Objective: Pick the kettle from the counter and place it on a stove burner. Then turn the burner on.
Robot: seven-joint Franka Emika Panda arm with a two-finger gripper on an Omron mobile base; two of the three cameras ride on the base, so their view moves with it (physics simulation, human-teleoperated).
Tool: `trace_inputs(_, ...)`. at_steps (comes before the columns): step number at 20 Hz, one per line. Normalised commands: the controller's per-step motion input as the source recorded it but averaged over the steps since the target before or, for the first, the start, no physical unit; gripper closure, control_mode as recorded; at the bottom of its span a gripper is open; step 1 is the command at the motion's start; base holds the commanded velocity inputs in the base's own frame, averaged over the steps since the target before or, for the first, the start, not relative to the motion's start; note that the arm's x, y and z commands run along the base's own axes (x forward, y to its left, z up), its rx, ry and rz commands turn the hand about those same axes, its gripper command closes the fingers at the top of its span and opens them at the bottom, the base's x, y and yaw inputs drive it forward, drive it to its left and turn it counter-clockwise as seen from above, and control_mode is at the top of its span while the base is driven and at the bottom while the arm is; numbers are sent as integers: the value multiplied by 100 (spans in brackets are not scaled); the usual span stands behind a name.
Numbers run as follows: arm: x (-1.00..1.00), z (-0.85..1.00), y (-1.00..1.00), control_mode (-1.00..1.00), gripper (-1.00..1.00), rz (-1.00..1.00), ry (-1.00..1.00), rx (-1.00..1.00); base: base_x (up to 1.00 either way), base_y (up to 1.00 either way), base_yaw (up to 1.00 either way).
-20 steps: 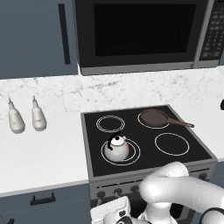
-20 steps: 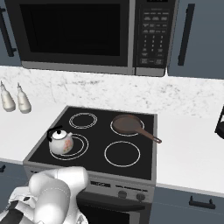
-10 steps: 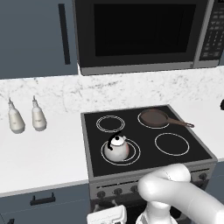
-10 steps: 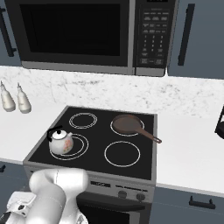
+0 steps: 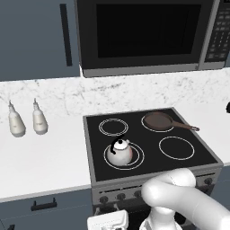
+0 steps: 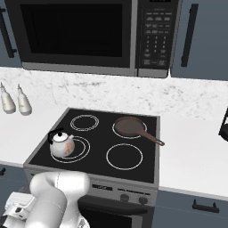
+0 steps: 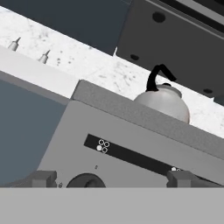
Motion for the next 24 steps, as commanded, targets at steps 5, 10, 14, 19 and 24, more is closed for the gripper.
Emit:
trace_inputs(5,28,4,-5,-100,-100,0,0,2,0,0,0)
trace_inputs(10,2,0,0,-100,-100,0,0,0,0,0,0)
trace_inputs(14,14,-1,0,-100,-100,0,0,0,0,0,0)
trace_inputs(19,17,-4,-1,-100,-100,0,0,0,0,0,0)
trace_inputs(24,6,-13,0,-100,-100,0,0,0,0,0,0)
